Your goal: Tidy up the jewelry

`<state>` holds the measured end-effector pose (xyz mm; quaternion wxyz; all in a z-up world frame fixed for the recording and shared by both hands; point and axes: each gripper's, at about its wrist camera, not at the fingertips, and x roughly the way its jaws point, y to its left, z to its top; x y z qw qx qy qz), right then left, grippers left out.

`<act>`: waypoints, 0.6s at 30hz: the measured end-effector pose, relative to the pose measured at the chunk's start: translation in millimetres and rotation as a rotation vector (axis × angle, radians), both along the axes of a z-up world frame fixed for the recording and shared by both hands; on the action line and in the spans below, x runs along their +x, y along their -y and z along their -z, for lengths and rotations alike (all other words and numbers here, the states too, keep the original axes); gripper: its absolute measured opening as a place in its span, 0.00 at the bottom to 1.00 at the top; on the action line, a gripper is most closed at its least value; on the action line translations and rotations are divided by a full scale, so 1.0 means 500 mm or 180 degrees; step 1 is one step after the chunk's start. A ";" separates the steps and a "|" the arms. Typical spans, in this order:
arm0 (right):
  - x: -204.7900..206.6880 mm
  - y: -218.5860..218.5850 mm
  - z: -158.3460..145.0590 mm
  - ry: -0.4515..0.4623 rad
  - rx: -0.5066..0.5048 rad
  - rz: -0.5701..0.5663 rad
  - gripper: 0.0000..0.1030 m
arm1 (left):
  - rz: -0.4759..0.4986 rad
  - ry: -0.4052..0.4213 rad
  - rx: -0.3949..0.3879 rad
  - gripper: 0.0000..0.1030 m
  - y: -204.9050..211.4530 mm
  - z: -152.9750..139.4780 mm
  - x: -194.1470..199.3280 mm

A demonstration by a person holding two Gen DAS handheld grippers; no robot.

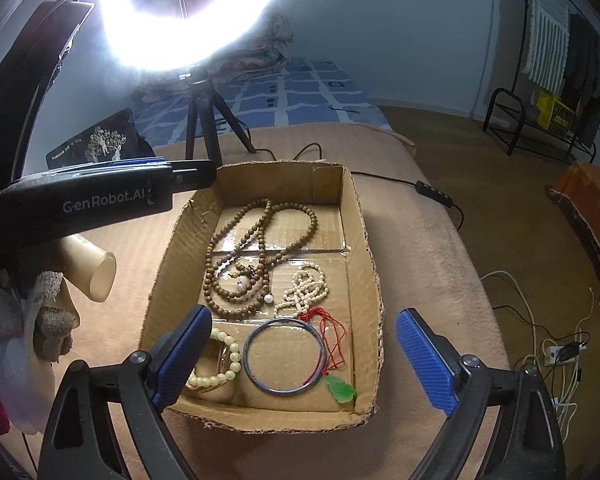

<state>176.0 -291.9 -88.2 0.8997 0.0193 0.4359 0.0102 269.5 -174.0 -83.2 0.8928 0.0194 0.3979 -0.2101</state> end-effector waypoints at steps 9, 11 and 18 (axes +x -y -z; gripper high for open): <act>-0.037 -0.015 -0.042 0.0143 -0.0007 0.0005 0.94 | 0.0012 0.0220 -0.0019 0.52 -0.021 -0.067 -0.060; -0.050 -0.021 -0.053 0.0169 -0.0023 -0.0015 0.94 | -0.0001 0.0262 -0.0036 0.52 -0.030 -0.083 -0.074; -0.088 -0.035 -0.082 0.0242 -0.0029 -0.0020 0.94 | -0.0037 0.0399 -0.0114 0.63 -0.077 -0.133 -0.147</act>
